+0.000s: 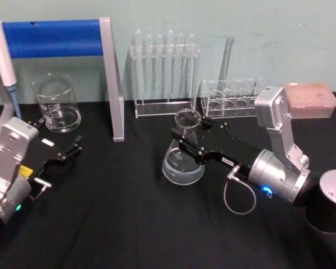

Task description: Grasp the erlenmeyer flask with one hand, shake it three times, then place it back.

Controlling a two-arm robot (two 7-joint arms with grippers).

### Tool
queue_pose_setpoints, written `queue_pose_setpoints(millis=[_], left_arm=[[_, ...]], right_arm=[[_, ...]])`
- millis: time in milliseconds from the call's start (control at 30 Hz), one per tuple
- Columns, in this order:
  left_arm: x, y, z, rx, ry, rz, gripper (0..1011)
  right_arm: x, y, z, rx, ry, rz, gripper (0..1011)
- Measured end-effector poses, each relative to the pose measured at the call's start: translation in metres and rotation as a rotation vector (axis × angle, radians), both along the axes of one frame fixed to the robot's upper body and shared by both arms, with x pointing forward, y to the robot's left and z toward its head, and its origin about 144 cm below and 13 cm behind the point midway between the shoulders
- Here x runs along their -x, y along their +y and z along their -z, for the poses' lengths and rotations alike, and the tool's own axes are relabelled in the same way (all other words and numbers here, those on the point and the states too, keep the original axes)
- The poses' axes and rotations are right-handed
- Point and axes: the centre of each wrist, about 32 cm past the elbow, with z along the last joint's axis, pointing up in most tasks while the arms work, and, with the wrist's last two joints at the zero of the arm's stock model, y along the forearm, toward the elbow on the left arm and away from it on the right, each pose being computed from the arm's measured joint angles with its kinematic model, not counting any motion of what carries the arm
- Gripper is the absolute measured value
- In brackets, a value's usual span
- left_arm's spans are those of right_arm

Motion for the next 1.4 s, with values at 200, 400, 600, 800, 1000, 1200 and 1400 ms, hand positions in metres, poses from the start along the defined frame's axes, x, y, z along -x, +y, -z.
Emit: queue_pose_setpoints(millis=[200,400,600,800,1000,1200,1400], left_arm=[[0.000,0.000,0.000,0.000,0.000,0.000,1001],[0.000,0.000,0.000,0.000,0.000,0.000,1001],[0.000,0.000,0.000,0.000,0.000,0.000,1001],[0.000,0.000,0.000,0.000,0.000,0.000,1001],[0.000,0.000,0.000,0.000,0.000,0.000,1001],[0.000,0.000,0.000,0.000,0.000,0.000,1001],[0.000,0.000,0.000,0.000,0.000,0.000,1001]], right_arm=[[-0.002,-0.001,0.004,0.007,0.015,-0.016,449],[-0.003,-0.001,0.008,0.012,0.023,-0.036,449],[-0.004,-0.001,0.014,0.017,0.032,-0.053,449],[-0.005,-0.001,0.019,0.021,0.042,-0.063,449],[-0.005,-0.001,0.024,0.021,0.054,-0.077,449],[-0.005,0.000,0.027,0.016,0.067,-0.088,449],[-0.006,0.000,0.029,0.016,0.073,-0.095,449]])
